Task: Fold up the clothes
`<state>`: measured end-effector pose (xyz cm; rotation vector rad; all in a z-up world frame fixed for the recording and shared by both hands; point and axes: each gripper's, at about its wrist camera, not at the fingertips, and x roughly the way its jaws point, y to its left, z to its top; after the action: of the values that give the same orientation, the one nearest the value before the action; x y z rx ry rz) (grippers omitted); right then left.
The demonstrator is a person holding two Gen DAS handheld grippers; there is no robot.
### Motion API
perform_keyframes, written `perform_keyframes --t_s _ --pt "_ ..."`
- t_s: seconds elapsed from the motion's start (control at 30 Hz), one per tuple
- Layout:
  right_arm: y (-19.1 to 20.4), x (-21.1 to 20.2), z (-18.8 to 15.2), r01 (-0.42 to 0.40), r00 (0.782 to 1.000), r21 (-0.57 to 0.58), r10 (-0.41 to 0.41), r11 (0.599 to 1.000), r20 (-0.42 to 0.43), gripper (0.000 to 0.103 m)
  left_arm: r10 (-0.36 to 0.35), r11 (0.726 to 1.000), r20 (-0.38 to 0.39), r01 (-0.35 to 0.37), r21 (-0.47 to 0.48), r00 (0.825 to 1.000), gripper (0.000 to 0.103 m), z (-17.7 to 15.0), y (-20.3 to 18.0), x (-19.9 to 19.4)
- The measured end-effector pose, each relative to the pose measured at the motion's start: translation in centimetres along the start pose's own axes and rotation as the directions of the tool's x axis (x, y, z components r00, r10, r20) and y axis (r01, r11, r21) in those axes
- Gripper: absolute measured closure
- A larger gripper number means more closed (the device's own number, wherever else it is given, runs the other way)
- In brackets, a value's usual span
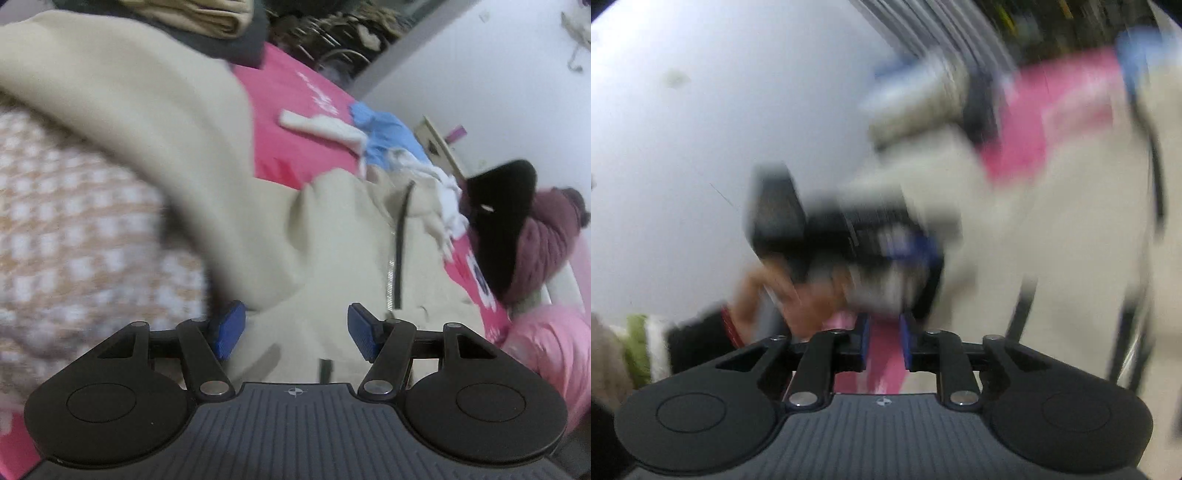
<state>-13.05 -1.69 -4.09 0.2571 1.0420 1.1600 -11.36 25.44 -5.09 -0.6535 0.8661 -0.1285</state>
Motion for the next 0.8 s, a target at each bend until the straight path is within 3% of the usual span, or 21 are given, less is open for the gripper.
perform_keyframes --t_s 0.07,0.13,0.17,0.23,0.3,0.47,0.53,0.6,0.7,0.8 --pt "-0.6 -0.1 -1.2 -0.021 1.000 0.081 0.021 0.996 -0.001 0.082 -0.009 0.999 -0.010 0.010 0.052 1.000 0.040 -0.3 -1.0 0.5" --pt "-1.2 -3.0 -2.4 -0.016 0.998 0.146 0.007 0.989 0.063 0.071 -0.018 0.994 -0.020 0.020 0.104 1.000 0.040 -0.6 -1.9 1.0" --pt "-1.6 -4.4 -3.0 -0.015 0.995 0.179 -0.002 0.984 0.095 0.059 -0.028 0.991 -0.030 0.032 0.131 0.999 0.040 -0.7 -2.6 1.4" --pt "-3.3 -8.5 -4.6 0.027 0.980 0.294 -0.084 0.955 0.183 0.054 -0.060 0.978 -0.058 0.070 0.198 0.997 0.039 -1.0 -4.5 2.9" --pt "-5.6 -12.5 -6.3 0.063 0.945 0.418 -0.189 0.906 0.267 0.054 -0.086 0.952 -0.059 0.099 0.288 0.995 0.038 -1.2 -6.8 4.5" --pt "-11.6 -18.1 -9.8 0.042 0.812 0.700 -0.433 0.713 0.392 0.052 -0.140 0.856 -0.104 0.173 0.487 0.985 0.037 -1.4 -12.4 10.1" --pt "-13.5 -18.2 -10.5 -0.001 0.788 0.750 -0.461 0.661 0.408 0.052 -0.131 0.811 -0.130 0.182 0.556 0.983 0.037 -1.2 -14.5 12.5" --pt "-15.1 -17.3 -10.8 -0.042 0.785 0.787 -0.467 0.615 0.407 0.053 -0.105 0.777 -0.164 0.184 0.603 0.981 0.037 -1.3 -16.0 14.7" --pt "-16.7 -15.1 -10.7 -0.048 0.795 0.812 -0.470 0.582 0.384 0.054 -0.066 0.729 -0.207 0.189 0.658 0.976 0.038 -1.6 -17.5 17.4" --pt "-16.9 -13.8 -9.6 -0.047 0.797 0.799 -0.459 0.600 0.392 0.054 -0.051 0.701 -0.241 0.207 0.682 0.969 0.039 -2.0 -17.9 18.5"
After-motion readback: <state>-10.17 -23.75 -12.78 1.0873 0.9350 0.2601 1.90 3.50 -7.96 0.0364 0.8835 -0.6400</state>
